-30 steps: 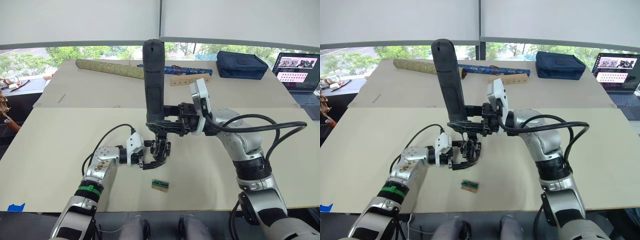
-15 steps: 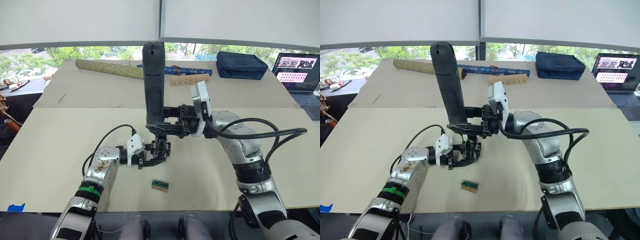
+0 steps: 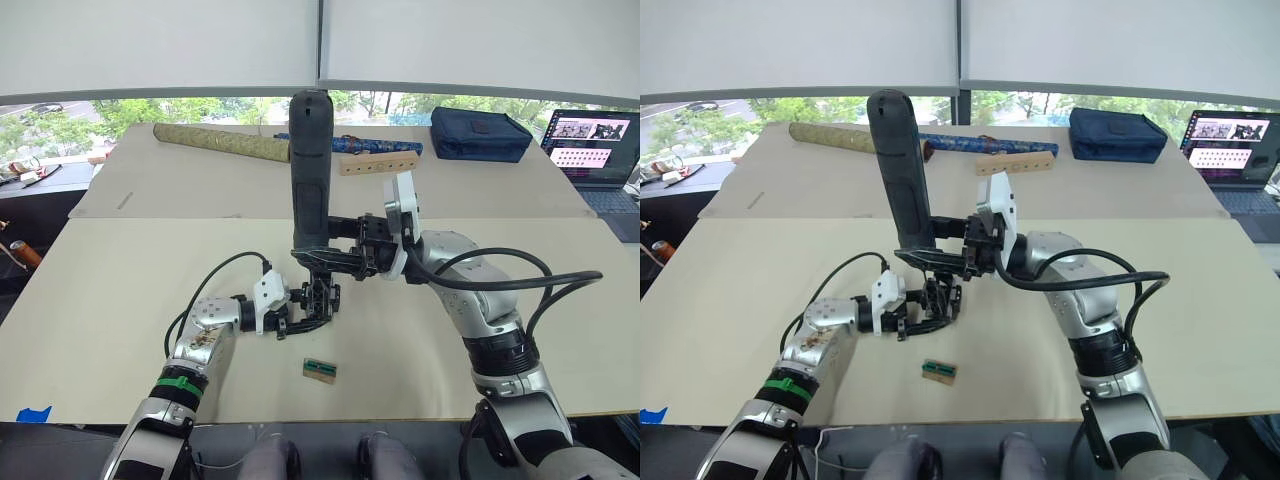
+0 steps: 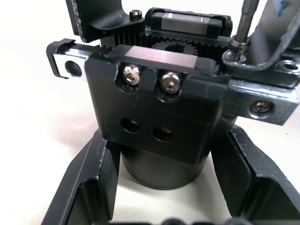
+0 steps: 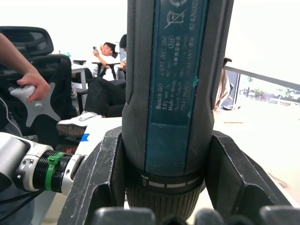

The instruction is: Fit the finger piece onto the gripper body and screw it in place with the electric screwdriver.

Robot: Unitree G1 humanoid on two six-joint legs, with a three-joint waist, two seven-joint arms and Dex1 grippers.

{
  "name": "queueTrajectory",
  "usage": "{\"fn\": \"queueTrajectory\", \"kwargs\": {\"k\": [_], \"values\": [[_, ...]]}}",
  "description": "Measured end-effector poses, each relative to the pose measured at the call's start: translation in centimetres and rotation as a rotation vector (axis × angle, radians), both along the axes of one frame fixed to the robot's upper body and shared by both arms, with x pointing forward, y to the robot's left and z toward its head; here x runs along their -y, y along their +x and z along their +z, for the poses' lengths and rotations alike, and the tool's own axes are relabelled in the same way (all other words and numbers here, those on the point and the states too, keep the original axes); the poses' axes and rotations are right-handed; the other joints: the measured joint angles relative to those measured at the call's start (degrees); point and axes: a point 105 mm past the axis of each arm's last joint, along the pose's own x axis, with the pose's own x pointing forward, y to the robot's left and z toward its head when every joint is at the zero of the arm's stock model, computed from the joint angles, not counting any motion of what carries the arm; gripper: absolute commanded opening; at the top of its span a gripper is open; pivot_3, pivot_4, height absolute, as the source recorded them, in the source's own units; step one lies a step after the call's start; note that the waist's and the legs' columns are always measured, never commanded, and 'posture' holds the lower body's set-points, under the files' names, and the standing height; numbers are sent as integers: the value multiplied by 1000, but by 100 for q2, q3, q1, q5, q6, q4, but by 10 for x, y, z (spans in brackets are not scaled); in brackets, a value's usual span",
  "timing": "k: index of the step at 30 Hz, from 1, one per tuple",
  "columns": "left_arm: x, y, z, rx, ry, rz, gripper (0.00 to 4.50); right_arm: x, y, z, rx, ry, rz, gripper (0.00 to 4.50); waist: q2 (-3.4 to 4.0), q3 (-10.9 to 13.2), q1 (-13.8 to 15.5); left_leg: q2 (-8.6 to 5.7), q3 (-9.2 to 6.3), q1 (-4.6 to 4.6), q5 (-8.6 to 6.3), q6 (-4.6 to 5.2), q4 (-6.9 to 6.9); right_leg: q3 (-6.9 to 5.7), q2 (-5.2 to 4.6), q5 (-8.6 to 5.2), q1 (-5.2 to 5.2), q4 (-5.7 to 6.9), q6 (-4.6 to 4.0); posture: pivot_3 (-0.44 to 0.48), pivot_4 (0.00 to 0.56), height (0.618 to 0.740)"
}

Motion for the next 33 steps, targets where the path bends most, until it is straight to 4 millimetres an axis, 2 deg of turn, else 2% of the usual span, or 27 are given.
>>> {"fn": "queueTrajectory", "kwargs": {"k": [24,33], "values": [[-2,1,-3,-5,6,13,2306,-5,-2,-5,4,-33,4,1921,-2,-68,-12,1,1,8,-9,15,-4,2,-6,0,4,-3,-1,0,150,740],[-2,0,-3,-8,-3,18,2306,-1,-1,3,-13,-10,20,1921,-1,-68,-12,1,0,0,-10,16,-5,1,-7,0,-5,-4,-1,0,150,740]]}}
